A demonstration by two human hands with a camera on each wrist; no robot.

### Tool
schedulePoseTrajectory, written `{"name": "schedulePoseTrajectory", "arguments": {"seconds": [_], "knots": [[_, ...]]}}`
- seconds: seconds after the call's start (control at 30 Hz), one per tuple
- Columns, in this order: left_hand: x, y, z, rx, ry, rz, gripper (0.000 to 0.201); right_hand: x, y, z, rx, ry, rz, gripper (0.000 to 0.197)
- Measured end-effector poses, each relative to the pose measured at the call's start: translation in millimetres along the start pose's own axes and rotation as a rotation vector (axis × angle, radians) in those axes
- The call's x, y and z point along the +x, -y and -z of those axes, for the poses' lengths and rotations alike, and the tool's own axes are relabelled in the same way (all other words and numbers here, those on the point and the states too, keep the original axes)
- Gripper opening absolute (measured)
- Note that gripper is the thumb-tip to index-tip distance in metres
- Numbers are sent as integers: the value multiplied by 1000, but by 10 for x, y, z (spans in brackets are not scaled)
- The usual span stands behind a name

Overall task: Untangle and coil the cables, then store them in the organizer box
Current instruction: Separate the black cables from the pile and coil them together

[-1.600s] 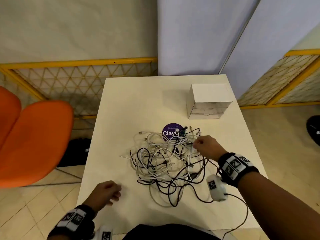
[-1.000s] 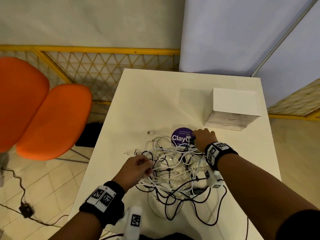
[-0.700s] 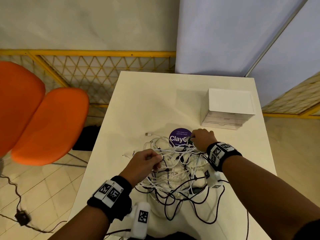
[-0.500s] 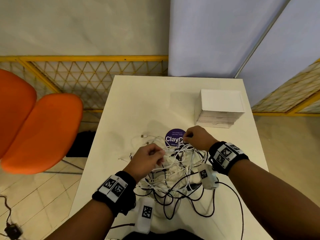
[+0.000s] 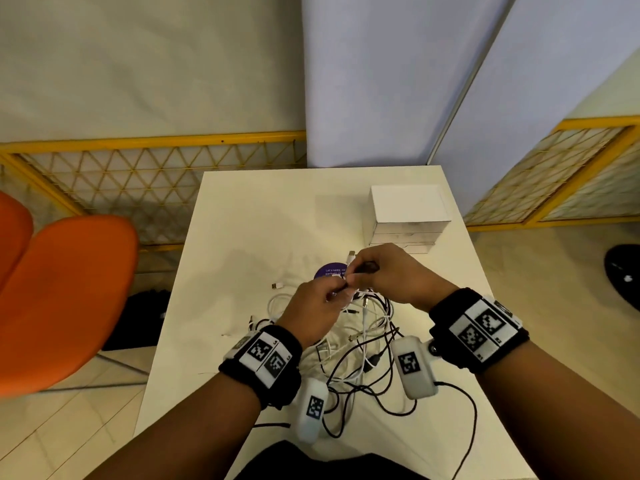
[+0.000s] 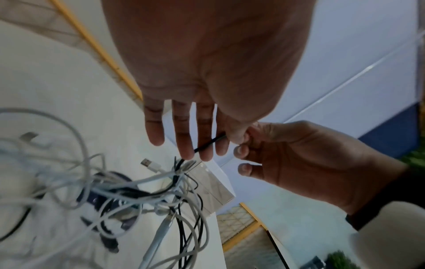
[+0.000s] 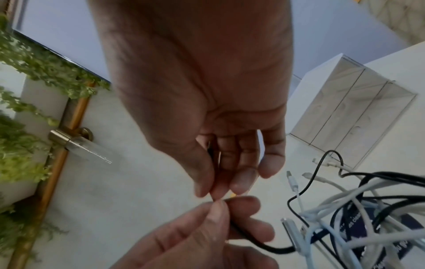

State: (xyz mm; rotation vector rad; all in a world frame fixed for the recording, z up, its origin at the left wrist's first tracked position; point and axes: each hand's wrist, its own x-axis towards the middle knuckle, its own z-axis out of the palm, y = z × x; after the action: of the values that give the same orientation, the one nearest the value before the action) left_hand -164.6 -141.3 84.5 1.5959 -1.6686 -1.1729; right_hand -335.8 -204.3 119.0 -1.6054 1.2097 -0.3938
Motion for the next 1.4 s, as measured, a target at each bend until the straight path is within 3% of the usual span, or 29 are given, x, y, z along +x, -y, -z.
{"name": "schedulePoseTrajectory", "arguments": {"seconds": [0.13, 0.23, 0.37, 0.53, 0.7, 0.8, 0.97, 1.13, 1.3, 1.4], "knots": [[35, -9, 117, 67, -85, -62, 29, -88, 1, -73, 172, -63, -32, 19], [13, -46, 183, -21, -68, -14, 28, -126, -80, -159, 208, 23, -47, 19], [-64, -104, 243, -86, -47, -15, 25, -117, -145, -353, 44, 150, 42, 7], [-187, -183, 421, -172, -147, -60, 33, -67, -236, -556, -3, 145, 154, 13], [-316, -348, 533, -349, -166, -142, 35, 1, -326, -654, -175, 46, 282, 23], [-369, -434, 608, -491, -183, -195, 32, 80, -451, -695, -292, 17, 286, 15], [-467, -563, 738, -684, -243, -218, 33, 129, -650, -741, -381, -98, 293, 20], [-592, -732, 915, -786, -237, -231, 28, 202, -783, -697, -593, -139, 217, 28], [-650, -922, 1309, -776, -252, -421, 25, 152, -1094, -572, -730, -59, 10, 32], [-644, -850, 1334, -719, -213, -369, 25, 142, -1143, -542, -757, -44, -39, 32]]}}
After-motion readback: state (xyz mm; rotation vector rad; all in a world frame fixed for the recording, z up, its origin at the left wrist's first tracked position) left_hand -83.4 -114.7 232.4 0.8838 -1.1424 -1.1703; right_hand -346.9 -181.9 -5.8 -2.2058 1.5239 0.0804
